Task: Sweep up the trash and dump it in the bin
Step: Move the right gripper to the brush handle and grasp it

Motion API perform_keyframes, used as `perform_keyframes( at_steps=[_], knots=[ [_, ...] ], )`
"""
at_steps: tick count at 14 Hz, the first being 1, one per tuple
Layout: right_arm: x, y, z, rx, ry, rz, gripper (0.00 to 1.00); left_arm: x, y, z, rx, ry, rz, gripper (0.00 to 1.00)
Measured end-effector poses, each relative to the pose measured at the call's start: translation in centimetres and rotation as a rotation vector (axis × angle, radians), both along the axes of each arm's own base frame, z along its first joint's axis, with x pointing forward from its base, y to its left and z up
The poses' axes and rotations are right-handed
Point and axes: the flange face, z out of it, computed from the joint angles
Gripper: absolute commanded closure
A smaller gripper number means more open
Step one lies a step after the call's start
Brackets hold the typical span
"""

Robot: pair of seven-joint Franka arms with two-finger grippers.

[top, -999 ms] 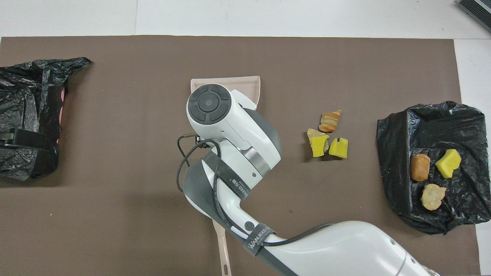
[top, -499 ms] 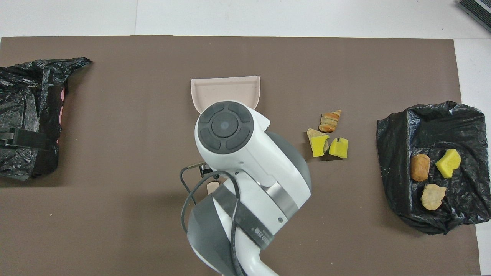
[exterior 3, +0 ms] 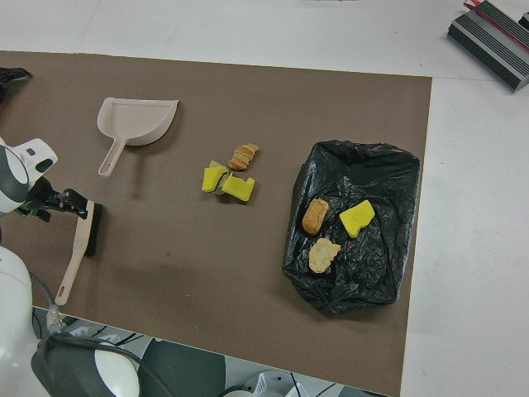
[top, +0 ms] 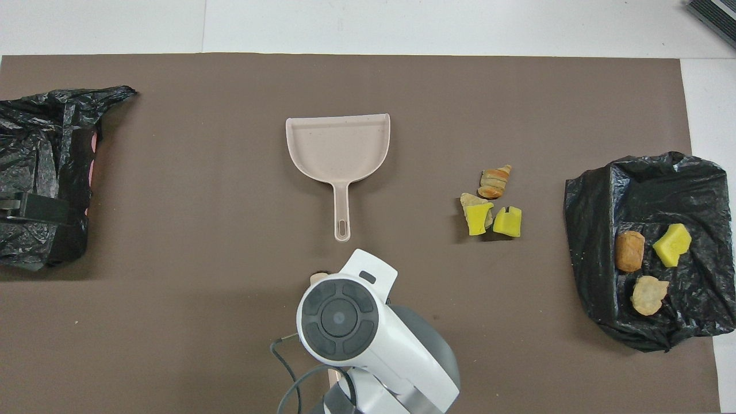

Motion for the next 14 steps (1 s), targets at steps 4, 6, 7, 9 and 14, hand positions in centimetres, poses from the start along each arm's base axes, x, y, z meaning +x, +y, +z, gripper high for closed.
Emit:
perform_keyframes(
  at_steps=[4,6,7,9,14],
  knots=[
    [-4.3,1.6,-4.9,0.004,-0.004,0.023,0.0,0.0,0.0,0.0,0.0,0.0,0.0,0.0],
    [-6.3,2.3,-7.1,0.0,-0.002,0.035,0.0,0.0,0.0,0.0,0.0,0.0,0.0,0.0],
    [-6.9,2.3,-7.8,-0.003,-0.001,0.036,0.0,0.0,0.0,0.0,0.0,0.0,0.0,0.0],
    [-7.7,2.4,-8.4,0.0,-0.006,0.046,0.0,0.0,0.0,0.0,0.0,0.0,0.0,0.0],
    [-9.7,3.1,-9.4,-0.001,-0.01,0.05,0.06,0.0,0.0,0.0,0.0,0.0,0.0,0.0]
  ],
)
